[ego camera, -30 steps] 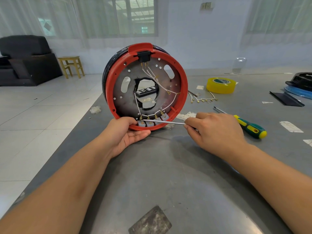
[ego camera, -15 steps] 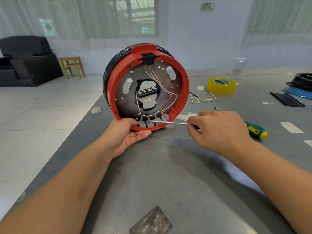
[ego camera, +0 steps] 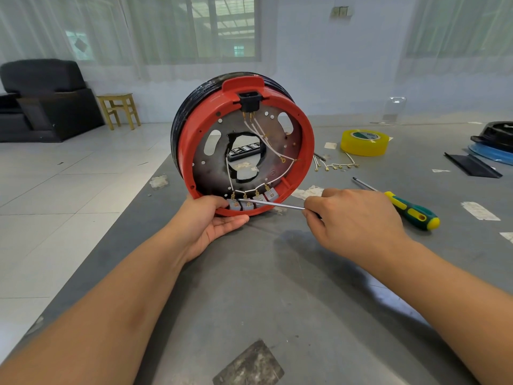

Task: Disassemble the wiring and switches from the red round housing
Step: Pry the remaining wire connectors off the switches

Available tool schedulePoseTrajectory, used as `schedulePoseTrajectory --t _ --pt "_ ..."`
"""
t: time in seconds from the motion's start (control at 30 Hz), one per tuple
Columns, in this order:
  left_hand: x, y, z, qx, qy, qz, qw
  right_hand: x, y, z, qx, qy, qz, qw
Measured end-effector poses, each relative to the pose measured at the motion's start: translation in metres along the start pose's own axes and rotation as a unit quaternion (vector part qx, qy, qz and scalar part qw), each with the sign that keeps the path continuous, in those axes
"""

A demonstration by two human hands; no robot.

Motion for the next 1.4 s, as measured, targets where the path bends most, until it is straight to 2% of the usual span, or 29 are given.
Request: schedulePoseTrajectory --t 0.27,0.9,1.3,1.4 --pt "0.001 0.001 -0.001 -0.004 0.005 0.001 1.000 -0.001 0.000 -0.002 0.010 0.006 -0.014 1.000" --pt "-0.004 -0.002 -0.002 -0.006 0.015 -0.009 1.000 -0.009 0.000 -0.018 0.003 -0.058 -0.059 0.997" --pt "-0.003 0.000 -0.001 -0.022 0.017 -0.006 1.000 -0.010 0.003 -0.024 -0.006 -0.026 -0.056 0.998" --pt "-0.002 0.001 -0.001 -0.033 0.018 -0.006 0.999 -0.011 -0.002 -0.023 0.008 -0.011 -0.075 0.997"
Point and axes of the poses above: each hand's wrist, its own x-axis towards the middle knuckle, its own y-axis out of the back of the hand, z = x × y, the point moved 10 cm from there along x, towards the middle knuckle, and after that the axes turned 2 degrees about z, right-handed, at the moved point
